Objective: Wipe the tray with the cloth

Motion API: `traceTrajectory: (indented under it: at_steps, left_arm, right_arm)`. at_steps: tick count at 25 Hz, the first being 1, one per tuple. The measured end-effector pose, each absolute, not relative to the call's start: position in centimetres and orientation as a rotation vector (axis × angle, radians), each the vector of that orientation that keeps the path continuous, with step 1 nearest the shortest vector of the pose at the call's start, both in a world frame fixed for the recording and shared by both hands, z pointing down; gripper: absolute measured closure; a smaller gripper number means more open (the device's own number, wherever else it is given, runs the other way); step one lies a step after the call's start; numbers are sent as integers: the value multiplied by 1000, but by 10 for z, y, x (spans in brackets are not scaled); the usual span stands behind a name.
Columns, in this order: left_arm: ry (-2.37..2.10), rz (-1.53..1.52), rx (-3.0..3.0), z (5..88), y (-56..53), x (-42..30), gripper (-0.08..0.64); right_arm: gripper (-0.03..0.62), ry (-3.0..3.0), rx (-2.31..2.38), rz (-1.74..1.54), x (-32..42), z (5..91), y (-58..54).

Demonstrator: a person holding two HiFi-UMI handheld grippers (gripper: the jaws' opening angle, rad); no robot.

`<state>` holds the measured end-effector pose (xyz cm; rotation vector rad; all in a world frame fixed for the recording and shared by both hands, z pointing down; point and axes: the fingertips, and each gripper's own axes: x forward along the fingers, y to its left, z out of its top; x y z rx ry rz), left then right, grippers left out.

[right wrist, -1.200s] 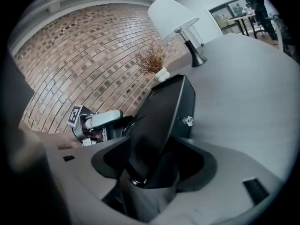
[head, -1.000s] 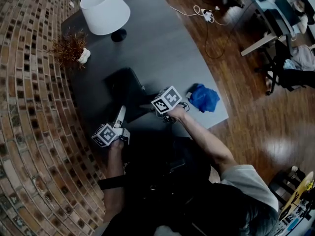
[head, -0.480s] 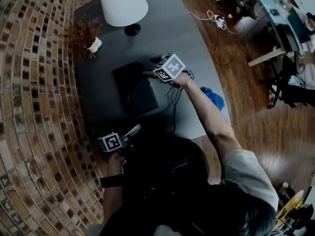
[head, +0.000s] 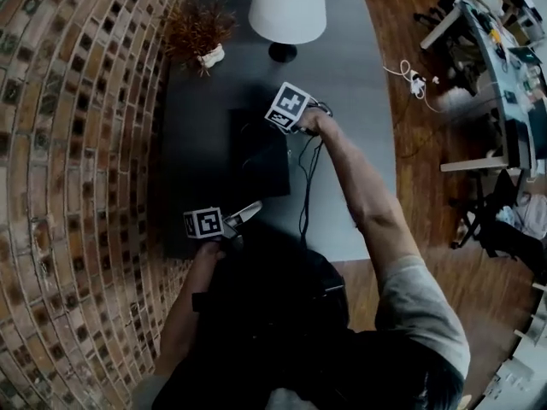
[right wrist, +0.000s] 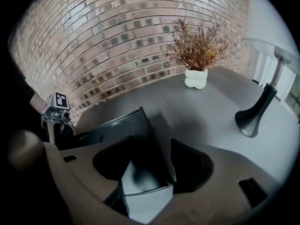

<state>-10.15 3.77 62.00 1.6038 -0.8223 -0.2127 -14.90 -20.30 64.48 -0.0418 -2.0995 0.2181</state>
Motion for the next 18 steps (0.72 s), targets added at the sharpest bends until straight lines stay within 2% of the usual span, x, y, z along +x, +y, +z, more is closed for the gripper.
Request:
traceTrajectory:
  at_steps: [1, 12, 18]
  left_arm:
    - [-830, -218, 1599, 621, 37, -104, 314]
    - [-1149, -294, 1525, 629, -20, -193, 311]
    - [-1212, -283, 1538, 628, -60, -218, 284]
  right_arm:
    - [362, -2103, -65, 259, -148, 646, -199]
    - [368, -2178, 129, 579, -74, 641, -197]
    - [368, -2238, 236, 702, -52, 639, -188]
